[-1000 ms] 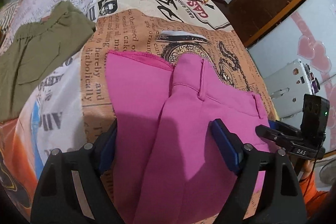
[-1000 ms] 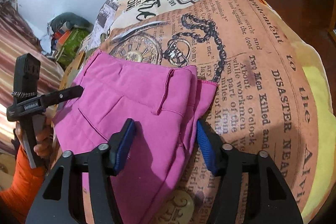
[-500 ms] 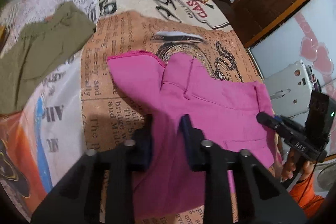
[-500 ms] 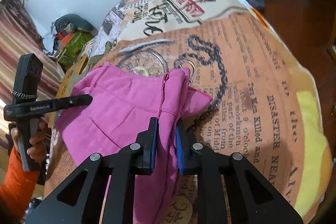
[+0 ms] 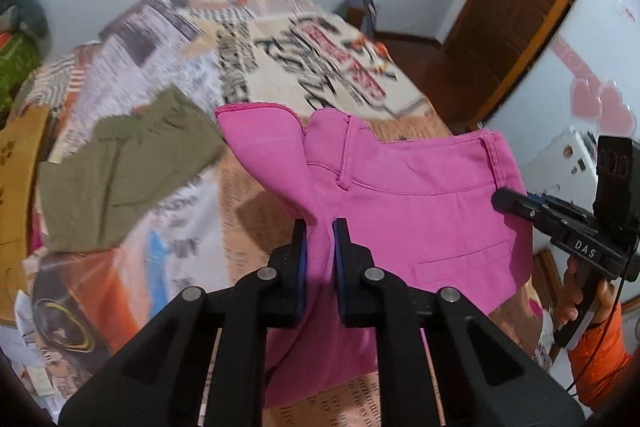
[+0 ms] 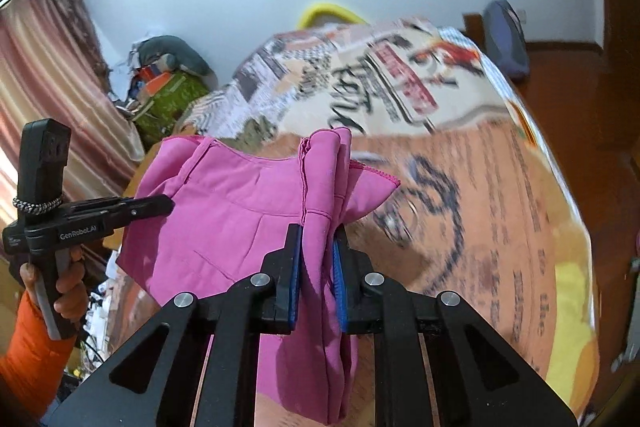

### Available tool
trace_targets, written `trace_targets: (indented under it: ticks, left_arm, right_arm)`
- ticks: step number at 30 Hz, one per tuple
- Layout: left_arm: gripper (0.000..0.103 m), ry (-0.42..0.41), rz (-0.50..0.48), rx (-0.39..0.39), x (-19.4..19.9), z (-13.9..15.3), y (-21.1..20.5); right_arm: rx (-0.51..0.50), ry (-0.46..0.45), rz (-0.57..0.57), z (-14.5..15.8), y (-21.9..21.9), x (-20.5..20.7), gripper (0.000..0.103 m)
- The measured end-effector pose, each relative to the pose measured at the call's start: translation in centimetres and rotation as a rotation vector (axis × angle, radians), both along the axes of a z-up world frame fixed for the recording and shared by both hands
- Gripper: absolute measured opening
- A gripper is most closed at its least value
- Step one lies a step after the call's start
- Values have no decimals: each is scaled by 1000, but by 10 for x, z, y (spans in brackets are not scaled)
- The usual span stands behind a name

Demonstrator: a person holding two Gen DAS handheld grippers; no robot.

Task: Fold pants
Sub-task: 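Lift the pink pants with both grippers and carry them onto the olive-green pants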

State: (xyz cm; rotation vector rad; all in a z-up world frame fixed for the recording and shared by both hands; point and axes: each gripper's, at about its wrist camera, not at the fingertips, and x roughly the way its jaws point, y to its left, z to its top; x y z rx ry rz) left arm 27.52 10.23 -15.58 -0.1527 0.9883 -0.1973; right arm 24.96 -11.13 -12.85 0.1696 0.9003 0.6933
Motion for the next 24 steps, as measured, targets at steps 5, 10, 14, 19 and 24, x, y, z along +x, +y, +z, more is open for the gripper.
trace_targets:
  ticks: [5, 10, 14, 19, 24]
  left_arm:
    - [11, -75, 69, 22, -4, 31, 33]
    - [11, -121, 144, 53, -1, 51, 75]
    - [11, -146, 200, 66, 9, 56, 113]
    - [11, -146, 254, 76, 25, 46, 158]
    - [11, -119, 296, 63, 47, 21, 199]
  right_arm:
    - [16, -58, 52, 19, 40, 13, 13]
    - [17, -107, 118, 32, 94, 32, 13]
    - [6, -130, 162, 36, 136, 50, 13]
    - [-30, -149, 220, 31, 190, 70, 13]
    - [-44, -128, 247, 13, 232, 94, 13]
